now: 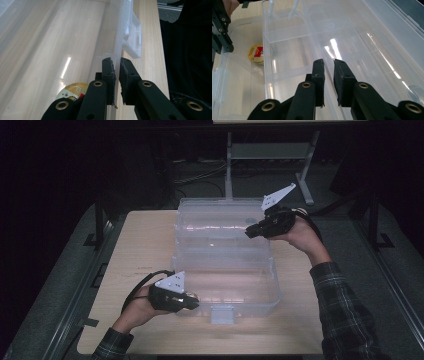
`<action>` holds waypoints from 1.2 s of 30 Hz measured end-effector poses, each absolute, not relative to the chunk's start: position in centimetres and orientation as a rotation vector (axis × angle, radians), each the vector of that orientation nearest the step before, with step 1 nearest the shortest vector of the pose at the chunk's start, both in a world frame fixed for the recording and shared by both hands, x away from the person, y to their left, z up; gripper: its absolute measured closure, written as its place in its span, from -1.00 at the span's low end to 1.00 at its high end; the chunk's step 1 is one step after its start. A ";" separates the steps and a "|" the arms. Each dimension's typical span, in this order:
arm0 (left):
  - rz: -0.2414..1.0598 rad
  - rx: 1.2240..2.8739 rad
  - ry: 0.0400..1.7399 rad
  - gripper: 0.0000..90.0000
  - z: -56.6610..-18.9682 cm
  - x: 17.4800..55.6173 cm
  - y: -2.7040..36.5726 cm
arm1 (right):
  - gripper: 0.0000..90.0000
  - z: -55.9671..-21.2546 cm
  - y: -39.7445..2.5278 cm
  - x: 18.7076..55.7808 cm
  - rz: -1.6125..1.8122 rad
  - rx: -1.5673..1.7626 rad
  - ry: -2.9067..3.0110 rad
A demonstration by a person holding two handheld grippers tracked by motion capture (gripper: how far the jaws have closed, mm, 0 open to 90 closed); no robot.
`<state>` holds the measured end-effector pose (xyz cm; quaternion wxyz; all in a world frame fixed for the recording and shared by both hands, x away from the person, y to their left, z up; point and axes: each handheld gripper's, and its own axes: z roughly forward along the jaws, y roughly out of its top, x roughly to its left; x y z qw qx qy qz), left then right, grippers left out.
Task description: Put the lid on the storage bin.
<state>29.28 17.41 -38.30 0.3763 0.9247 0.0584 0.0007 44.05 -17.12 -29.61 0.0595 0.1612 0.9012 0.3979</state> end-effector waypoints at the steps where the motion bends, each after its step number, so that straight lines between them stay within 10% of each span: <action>1: 0.001 2.365 0.150 0.84 -38.3 29.3 17.4 | 0.76 -29.6 -17.0 44.1 1.185 0.472 2.734; 36: -0.050 2.339 0.301 0.81 -38.4 29.4 17.6 | 0.99 -29.1 -16.6 43.3 1.186 0.302 2.790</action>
